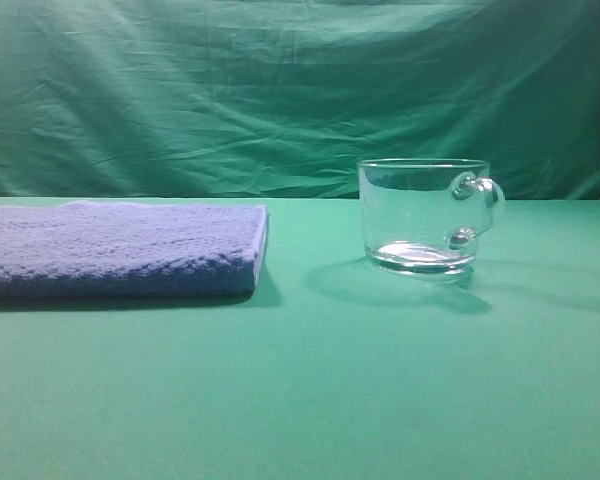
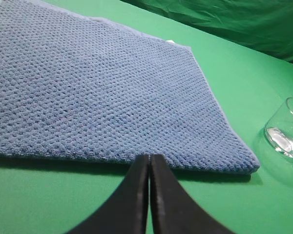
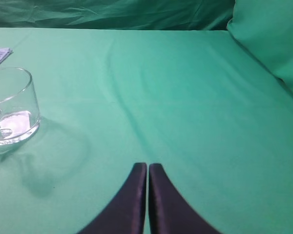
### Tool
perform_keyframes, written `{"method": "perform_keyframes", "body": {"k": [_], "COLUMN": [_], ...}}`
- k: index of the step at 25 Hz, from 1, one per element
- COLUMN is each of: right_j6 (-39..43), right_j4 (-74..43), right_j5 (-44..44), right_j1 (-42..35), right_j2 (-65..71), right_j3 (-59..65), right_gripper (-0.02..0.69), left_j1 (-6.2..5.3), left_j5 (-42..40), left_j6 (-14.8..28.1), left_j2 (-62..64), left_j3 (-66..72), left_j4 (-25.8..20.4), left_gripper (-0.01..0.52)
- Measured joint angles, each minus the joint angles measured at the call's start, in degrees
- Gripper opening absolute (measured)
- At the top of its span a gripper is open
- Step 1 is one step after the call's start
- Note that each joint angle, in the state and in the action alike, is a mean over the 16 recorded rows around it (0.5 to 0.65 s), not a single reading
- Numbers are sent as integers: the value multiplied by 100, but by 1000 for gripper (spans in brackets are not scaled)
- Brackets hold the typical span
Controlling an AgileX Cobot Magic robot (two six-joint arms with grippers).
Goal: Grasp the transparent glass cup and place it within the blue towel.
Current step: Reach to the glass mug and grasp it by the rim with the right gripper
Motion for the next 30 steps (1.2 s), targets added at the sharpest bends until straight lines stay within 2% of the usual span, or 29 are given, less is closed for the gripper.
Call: {"method": "perform_keyframes", "body": {"k": [11,16,21,30], "right_j6": [38,40,32,-266], "right_j4": [481,622,672,707], "right_j5": [-1049,-1174,-764,767], "right_j1": [13,67,136,217], "right_j2": [11,257,903,2607], "right_j3": [-123,-511,-1106,-2219], "right_gripper": [0,0,0,0], "left_j1": [0,0,0,0], "left_j5": [0,0,0,0], "left_j6": [0,0,0,0], "left_j2": [0,0,0,0], "left_j3": [0,0,0,0], "left_j4": [0,0,0,0], "left_gripper": [0,0,0,0]}}
